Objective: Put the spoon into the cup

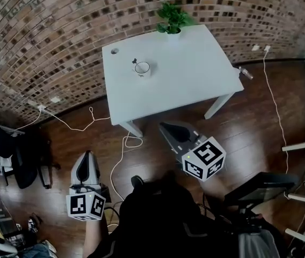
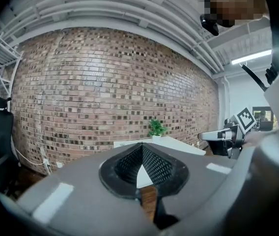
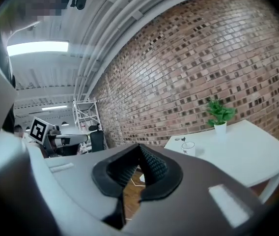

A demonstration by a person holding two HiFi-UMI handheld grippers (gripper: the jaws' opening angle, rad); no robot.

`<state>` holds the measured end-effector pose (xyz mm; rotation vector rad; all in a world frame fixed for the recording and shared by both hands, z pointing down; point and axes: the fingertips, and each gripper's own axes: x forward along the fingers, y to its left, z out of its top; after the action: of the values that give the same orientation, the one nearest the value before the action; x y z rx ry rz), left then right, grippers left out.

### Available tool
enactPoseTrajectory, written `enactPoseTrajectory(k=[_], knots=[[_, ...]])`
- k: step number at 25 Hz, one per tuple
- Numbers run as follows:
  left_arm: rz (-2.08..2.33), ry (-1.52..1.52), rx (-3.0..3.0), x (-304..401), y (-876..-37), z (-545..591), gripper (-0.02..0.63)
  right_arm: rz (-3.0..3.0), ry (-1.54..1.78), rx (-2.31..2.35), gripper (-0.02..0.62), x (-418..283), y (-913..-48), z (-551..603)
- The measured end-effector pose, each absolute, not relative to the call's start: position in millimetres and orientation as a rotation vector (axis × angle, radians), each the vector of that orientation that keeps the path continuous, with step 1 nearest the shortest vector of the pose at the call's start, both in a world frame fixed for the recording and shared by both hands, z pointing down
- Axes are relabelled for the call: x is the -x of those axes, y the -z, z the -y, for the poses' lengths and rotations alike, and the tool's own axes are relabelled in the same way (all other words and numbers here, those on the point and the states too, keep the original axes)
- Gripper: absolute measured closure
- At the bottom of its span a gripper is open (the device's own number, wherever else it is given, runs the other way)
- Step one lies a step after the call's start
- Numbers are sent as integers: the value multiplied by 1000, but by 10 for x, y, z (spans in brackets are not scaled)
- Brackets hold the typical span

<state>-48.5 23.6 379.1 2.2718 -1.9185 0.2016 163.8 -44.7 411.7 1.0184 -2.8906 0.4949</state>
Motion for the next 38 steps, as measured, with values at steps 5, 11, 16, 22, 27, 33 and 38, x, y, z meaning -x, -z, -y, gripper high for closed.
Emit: enactPoseTrajectory(k=[5, 11, 16, 22, 27, 33, 38], knots=[[1900, -125, -2284, 638, -3828, -355, 594, 2878, -447, -1094, 589, -1539, -4023, 218], [1873, -59, -2316, 976, -3682, -415, 594, 2852, -367, -1188, 589, -1353, -3758, 2], [1838, 9, -2302, 1288, -3786, -506, 594, 2833, -323, -1244, 589, -1213, -3665, -193], [1800, 34, -2327, 1360, -3679, -478, 594, 2833, -342, -1234, 589, -1080, -3587, -291], [1755, 45, -2358, 1320, -3670, -476, 594, 2801, -254, -1232, 589, -982, -3569, -313], [1718, 42, -2380, 1231, -3650, -466, 594, 2767, -175, -1272, 590, -1013, -3527, -261], [1732, -2, -2401, 1177, -3651, -478, 594, 2765, -183, -1265, 589, -998, -3537, -215]])
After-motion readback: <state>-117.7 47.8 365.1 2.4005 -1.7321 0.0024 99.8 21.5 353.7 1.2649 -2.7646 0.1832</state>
